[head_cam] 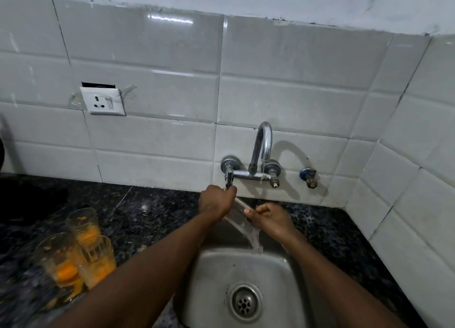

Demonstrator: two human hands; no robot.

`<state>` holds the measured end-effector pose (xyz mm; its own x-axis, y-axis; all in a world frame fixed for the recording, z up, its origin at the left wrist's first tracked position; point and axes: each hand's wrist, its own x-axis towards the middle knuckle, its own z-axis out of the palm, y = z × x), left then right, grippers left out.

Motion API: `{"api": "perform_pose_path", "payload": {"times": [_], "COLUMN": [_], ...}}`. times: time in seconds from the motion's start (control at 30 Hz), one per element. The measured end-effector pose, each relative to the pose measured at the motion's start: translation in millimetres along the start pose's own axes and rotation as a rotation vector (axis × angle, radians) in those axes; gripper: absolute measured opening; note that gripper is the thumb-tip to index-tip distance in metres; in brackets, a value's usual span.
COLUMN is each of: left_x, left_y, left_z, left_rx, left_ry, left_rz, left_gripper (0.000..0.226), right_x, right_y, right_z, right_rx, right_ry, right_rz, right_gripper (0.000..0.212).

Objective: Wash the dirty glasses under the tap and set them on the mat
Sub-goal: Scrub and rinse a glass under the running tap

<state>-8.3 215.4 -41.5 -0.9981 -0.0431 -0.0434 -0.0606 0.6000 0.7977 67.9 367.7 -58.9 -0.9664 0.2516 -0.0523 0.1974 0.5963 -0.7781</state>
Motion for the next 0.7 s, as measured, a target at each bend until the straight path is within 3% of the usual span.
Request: {"api": "perform_pose_path", "payload": {"times": [0.23, 0.4, 0.53, 0.7], "left_x": [-12, -6, 3, 16], "left_y": [19, 13, -2, -33], "left_z": [-21, -44, -74, -131], "left_rx": [0.329, 0.238, 0.041, -0.089], "left_ry": [0.014, -0.037, -0.094, 0.146], "left_rz": [0.269, 0.267, 0.155, 0.085], "left_gripper": [0.045, 0.066, 0.07, 0.064], "right_x": [10, 23, 27, 39], "right_y": [-34, -56, -75, -114], "right_z": [10, 35, 54, 96], "right_rx": [-0.088, -0.093, -0.022, 0.173], "right_ry": [-0.318, -0.231, -0.161, -0.124], "right_rz": [-0.263, -0.325, -0.386, -0.354], "right_gripper": [0.075, 0.074, 0.067, 0.062]}}
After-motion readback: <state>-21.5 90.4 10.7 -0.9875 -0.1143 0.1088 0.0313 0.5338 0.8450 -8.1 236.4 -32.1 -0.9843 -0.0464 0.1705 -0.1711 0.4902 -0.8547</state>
